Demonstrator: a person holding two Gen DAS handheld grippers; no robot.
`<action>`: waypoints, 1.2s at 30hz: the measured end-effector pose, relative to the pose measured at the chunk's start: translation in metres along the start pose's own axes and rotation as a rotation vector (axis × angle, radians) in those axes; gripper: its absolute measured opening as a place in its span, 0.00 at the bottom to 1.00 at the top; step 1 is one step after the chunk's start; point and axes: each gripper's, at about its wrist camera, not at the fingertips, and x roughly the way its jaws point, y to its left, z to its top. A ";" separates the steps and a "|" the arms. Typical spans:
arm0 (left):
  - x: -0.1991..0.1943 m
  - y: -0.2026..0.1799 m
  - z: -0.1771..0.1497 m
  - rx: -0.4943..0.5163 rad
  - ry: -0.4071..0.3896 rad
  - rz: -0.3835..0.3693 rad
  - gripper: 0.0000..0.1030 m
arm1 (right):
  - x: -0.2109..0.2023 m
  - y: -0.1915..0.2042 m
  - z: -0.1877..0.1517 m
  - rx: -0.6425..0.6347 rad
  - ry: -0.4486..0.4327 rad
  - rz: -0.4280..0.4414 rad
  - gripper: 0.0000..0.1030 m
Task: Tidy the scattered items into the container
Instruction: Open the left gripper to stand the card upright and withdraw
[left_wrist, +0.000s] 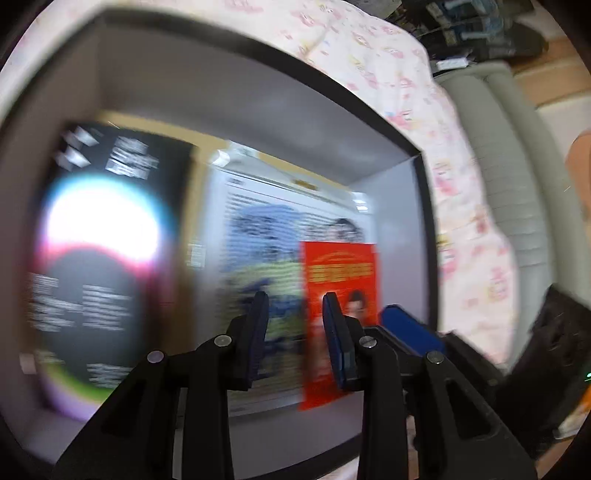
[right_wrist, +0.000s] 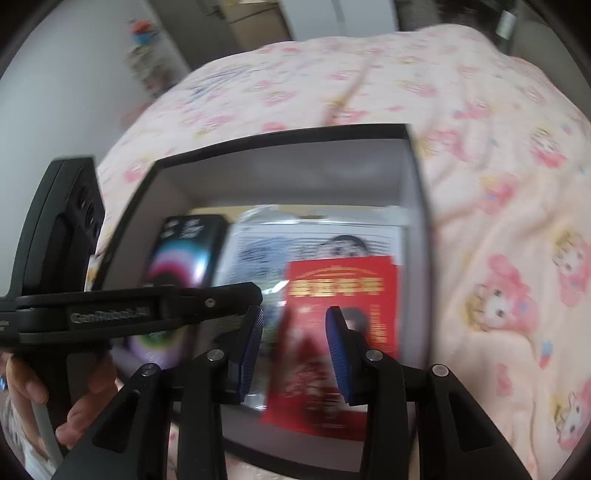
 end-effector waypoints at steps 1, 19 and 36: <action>-0.004 0.000 0.000 0.017 -0.007 0.026 0.27 | 0.002 0.006 -0.001 -0.026 0.000 -0.019 0.32; -0.023 0.015 -0.021 0.109 -0.013 0.077 0.27 | 0.041 0.010 -0.013 -0.061 0.120 -0.240 0.23; 0.017 -0.009 -0.020 0.084 0.089 -0.010 0.27 | -0.027 -0.020 -0.006 0.119 -0.120 -0.193 0.25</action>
